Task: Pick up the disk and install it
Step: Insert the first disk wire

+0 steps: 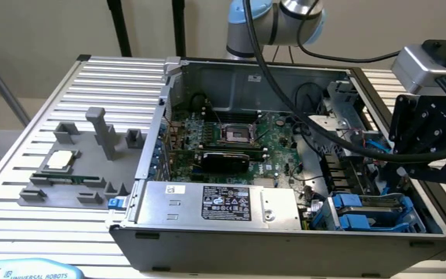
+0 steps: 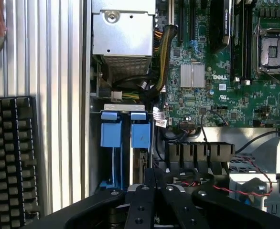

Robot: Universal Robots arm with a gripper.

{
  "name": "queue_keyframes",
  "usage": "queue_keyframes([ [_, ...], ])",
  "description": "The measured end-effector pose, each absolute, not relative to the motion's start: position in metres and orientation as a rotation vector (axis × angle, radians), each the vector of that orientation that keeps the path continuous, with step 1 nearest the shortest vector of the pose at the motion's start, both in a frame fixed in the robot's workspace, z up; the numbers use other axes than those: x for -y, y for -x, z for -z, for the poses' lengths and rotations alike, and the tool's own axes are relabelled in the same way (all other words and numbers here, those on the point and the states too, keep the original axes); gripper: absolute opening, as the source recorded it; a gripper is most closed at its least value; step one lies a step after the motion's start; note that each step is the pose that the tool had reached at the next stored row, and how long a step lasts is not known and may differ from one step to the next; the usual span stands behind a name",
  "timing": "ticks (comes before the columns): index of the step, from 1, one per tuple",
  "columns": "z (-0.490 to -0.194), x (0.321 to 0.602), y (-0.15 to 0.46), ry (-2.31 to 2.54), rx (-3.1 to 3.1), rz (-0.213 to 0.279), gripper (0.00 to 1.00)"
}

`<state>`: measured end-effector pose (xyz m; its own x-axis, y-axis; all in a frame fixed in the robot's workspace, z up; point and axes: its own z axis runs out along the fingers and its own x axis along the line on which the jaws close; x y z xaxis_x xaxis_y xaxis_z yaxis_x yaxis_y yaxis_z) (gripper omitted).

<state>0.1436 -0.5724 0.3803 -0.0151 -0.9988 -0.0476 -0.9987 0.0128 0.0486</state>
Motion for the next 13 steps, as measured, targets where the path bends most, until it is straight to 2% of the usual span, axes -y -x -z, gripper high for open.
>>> queue_keyframes([
  [13,-0.368,0.562,-0.172,-2.21,2.231,0.109,0.13],
])
